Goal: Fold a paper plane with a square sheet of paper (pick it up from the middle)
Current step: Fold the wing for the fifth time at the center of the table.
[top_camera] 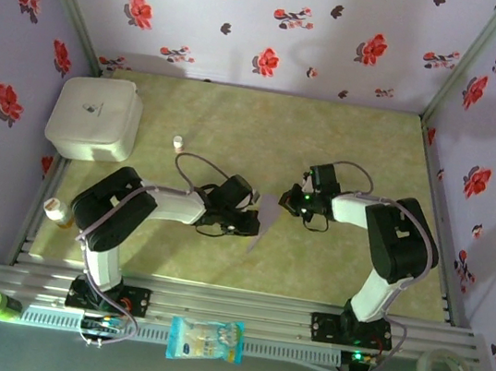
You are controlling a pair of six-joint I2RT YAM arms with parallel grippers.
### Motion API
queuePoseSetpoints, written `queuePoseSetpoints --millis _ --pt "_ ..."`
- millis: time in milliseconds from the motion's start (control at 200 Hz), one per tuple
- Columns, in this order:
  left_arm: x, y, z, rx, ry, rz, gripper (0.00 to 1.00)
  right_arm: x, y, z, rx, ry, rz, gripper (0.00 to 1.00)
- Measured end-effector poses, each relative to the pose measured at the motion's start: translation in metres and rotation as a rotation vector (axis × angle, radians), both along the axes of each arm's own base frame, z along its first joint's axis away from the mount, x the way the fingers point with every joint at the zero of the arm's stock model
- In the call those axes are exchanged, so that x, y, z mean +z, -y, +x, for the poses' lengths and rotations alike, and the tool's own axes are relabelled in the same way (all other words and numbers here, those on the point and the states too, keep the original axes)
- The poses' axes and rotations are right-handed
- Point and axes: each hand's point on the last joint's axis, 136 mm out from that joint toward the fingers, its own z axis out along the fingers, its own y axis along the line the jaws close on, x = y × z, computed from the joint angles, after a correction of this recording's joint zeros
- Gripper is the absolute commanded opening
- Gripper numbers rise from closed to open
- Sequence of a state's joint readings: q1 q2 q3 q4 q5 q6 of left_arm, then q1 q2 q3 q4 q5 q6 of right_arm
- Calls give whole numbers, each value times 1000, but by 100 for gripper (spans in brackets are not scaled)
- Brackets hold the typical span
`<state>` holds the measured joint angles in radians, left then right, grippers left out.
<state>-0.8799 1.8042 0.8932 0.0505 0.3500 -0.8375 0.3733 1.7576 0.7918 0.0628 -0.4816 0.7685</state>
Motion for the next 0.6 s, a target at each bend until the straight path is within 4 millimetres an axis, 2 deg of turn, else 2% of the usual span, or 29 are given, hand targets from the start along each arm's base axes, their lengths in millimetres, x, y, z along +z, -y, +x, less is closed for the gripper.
queuePoseSetpoints --millis 310,420,600 --pt "43 29 24 13 50 -77 0 0 0 0 1 7 2 0" --pt "41 36 28 14 42 -84 0 0 0 0 1 9 3 0" --pt "22 45 28 0 4 -77 1 0 0 0 1 10 4 0"
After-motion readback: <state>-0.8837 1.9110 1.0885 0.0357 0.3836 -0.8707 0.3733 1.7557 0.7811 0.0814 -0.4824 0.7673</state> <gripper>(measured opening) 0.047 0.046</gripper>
